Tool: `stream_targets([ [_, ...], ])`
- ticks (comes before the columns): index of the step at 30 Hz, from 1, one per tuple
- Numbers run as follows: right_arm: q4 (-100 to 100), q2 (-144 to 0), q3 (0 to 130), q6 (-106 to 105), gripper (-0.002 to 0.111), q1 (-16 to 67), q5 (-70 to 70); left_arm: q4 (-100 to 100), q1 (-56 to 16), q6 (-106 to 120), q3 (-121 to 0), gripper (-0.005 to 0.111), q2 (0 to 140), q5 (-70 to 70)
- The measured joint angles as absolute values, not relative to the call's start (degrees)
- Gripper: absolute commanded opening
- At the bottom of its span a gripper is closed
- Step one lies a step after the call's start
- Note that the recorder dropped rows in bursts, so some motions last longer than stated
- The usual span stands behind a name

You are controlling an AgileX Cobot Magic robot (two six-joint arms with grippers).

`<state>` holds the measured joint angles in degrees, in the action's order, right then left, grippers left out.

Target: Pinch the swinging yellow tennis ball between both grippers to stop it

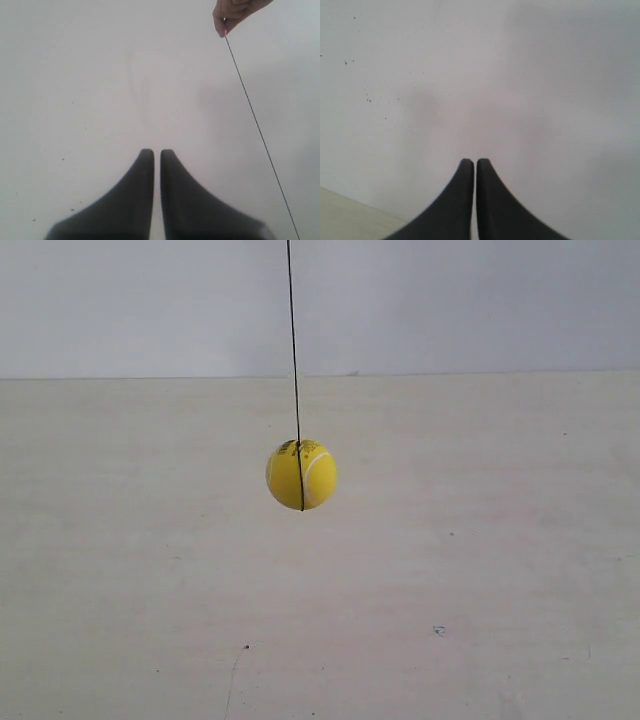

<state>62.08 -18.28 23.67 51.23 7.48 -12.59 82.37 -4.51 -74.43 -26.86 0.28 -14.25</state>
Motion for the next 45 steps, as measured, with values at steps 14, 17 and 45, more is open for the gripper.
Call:
stream_targets([
  [14, 61.96, -13.73, 11.82, 51.10, 0.000, 7.48, -19.00, 79.90, -4.51, -76.34, -16.24, 0.005, 0.28, -14.25],
  [17, 61.96, -13.73, 11.82, 52.42, 0.000, 7.48, -20.76, 79.90, -4.51, -76.34, -16.24, 0.005, 0.15, -14.25],
  [45, 61.62, -13.73, 11.82, 55.67, 0.000, 7.48, -21.09, 79.67, -4.51, -76.44, -16.24, 0.005, 0.00, -14.25],
])
